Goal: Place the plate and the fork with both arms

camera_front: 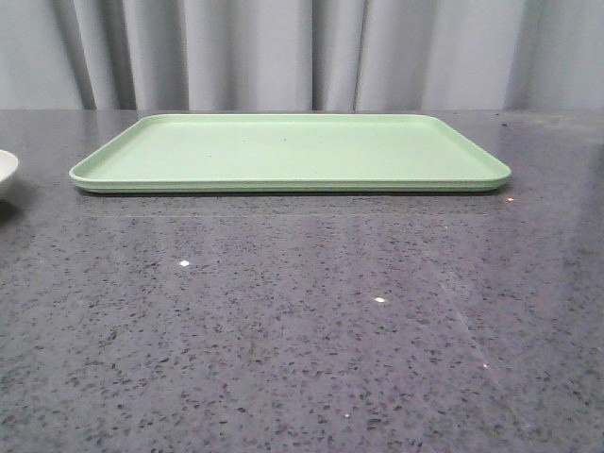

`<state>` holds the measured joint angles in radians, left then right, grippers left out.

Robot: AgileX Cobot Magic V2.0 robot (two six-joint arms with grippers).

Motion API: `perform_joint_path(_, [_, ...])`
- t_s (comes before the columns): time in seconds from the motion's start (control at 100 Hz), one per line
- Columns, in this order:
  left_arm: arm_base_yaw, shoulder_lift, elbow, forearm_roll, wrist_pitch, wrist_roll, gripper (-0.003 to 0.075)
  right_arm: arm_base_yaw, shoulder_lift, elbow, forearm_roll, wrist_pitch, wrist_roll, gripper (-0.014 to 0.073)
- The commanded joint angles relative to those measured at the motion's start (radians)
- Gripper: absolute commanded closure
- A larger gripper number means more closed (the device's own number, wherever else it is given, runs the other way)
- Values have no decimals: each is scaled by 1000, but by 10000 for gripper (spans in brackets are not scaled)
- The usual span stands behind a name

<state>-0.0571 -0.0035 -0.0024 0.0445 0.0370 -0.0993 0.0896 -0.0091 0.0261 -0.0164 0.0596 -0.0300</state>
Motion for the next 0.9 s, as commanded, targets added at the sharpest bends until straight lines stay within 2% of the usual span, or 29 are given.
perform_joint_path(0.0, [-7,-31,15,1,-87,-8,741,-5,-24,-4,2,-83,-6,713])
perform_joint_path(0.62, [-7,-31,15,1,-87,-8,741,-5,-24,-4,2,-86,-6,713])
perform_joint_path(0.89, [-7,-31,13,1,-122,-8,741,-5,-24,-4,2,-201,-6,713])
